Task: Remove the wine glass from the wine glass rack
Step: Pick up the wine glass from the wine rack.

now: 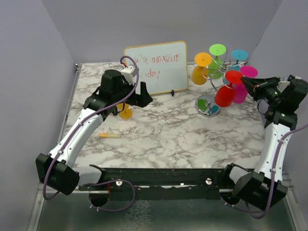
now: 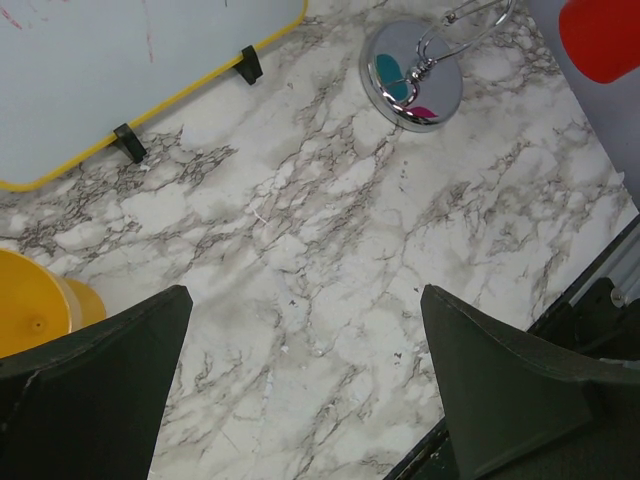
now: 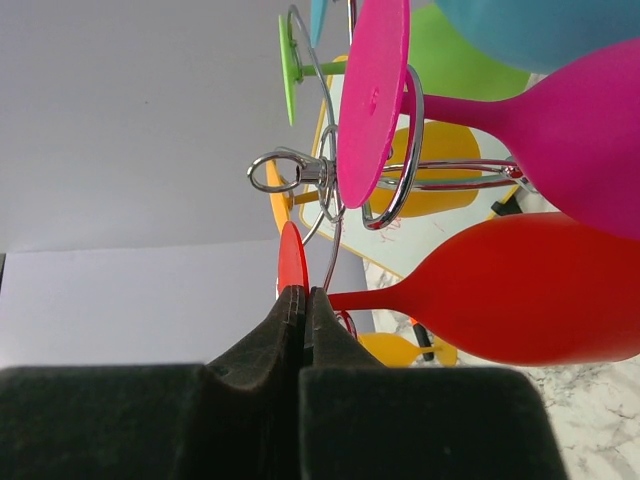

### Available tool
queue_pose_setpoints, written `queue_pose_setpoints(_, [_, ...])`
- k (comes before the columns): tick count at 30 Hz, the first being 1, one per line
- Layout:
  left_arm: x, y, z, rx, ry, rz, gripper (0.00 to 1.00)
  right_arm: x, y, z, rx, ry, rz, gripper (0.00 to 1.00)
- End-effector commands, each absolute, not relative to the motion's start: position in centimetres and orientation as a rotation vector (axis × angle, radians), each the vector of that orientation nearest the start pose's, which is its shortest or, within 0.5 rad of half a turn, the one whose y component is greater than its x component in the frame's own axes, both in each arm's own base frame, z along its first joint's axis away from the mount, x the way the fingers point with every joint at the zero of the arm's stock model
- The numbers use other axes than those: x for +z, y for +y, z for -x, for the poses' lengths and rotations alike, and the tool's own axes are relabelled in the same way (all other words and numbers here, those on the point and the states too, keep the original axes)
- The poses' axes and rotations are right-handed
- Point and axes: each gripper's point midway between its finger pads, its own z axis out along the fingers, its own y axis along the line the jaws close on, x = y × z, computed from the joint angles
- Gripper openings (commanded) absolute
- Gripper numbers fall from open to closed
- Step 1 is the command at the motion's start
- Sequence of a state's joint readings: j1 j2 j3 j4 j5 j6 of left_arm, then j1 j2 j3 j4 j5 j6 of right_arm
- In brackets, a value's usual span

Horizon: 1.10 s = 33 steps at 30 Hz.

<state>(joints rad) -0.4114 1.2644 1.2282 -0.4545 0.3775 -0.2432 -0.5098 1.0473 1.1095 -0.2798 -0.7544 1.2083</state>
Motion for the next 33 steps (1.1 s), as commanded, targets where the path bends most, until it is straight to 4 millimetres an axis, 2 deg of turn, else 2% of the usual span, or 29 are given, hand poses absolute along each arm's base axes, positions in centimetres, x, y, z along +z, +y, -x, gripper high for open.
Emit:
queue_pose_setpoints(1, [28.3, -21.3, -30.8, -0.787, 2.05, -0.417, 0.99, 37.7, -1.2, -32.9, 1.181, 1.578, -0.944, 0.0])
queue_pose_setpoints(12, [28.2, -20.5, -29.9, -0.759, 2.056, -0.419, 0.99, 37.8, -2.2, -32.4, 1.152, 1.561, -0.996, 0.0])
queue_pose_setpoints(19, [28.3, -20.4, -29.5, -0.756, 2.049, -0.431, 0.99, 36.7, -2.4, -31.2, 1.133, 1.552, -1.07, 0.0])
queue_pose_setpoints(23, [28.1, -20.4, -29.2, -0.758, 2.051, -0.454, 0.99, 37.7, -2.6, -30.0, 1.041, 1.537, -1.053, 0.0])
queue_pose_setpoints(25, [28.1, -20.4, -29.1, -0.76, 2.051, -0.465, 0.99, 37.4, -2.8, -29.3, 0.99, 1.545, -1.089, 0.0])
queue_pose_setpoints(30, [27.9, -20.3, -28.6, -0.767, 2.052, -0.474, 0.99, 36.6, -1.8, -28.3, 1.005, 1.57, -1.105, 0.0])
queue_pose_setpoints(33, [28.1, -20.3, -28.3, -0.772, 2.048, -0.474, 0.99, 37.2, -1.3, -27.7, 0.982, 1.587, -1.035, 0.0])
